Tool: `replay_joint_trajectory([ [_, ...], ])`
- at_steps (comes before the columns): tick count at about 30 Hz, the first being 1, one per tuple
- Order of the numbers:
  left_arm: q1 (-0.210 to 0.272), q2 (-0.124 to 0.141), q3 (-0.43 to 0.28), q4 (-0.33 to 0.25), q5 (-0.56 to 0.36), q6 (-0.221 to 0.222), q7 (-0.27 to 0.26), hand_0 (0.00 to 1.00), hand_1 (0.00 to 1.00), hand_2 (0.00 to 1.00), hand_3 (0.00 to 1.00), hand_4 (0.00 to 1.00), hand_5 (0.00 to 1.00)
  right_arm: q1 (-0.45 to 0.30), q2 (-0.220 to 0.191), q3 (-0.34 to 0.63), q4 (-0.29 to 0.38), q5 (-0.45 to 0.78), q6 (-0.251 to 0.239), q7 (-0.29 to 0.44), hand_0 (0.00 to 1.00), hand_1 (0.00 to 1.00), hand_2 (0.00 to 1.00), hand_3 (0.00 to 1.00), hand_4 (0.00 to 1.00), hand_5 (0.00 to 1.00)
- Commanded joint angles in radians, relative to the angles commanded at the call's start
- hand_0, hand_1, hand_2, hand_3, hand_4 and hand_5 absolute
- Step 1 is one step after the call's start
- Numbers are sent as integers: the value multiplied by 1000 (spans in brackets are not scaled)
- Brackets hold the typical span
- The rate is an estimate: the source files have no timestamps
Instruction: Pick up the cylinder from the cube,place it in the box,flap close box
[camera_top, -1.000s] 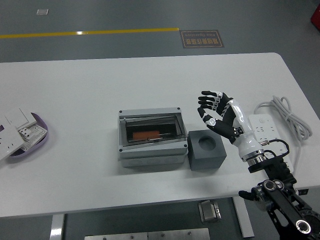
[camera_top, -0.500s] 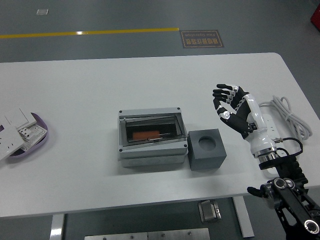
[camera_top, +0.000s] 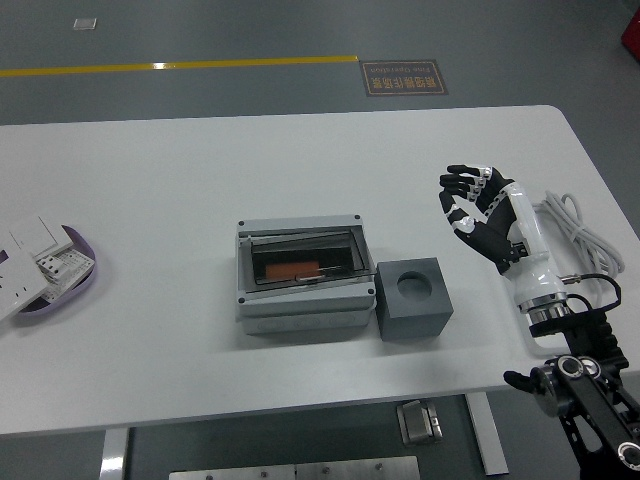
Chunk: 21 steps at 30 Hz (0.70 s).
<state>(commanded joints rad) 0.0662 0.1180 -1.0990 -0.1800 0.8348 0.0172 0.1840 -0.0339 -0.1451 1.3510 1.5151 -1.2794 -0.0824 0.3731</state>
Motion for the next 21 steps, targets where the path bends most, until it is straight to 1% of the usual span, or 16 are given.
replay_joint_trajectory([
  [11, -2, -1, -15, 0, 10, 3, 0, 611, 637, 593, 629, 688, 171, -4, 3, 3, -2, -3, -5, -3, 677, 642, 612, 606, 685, 172],
  [21, -3, -2, -9, 0, -2, 3, -5, 611, 637, 592, 629, 688, 171, -5, 6, 5, -2, -5, -9, -4, 675, 642, 611, 602, 692, 185],
])
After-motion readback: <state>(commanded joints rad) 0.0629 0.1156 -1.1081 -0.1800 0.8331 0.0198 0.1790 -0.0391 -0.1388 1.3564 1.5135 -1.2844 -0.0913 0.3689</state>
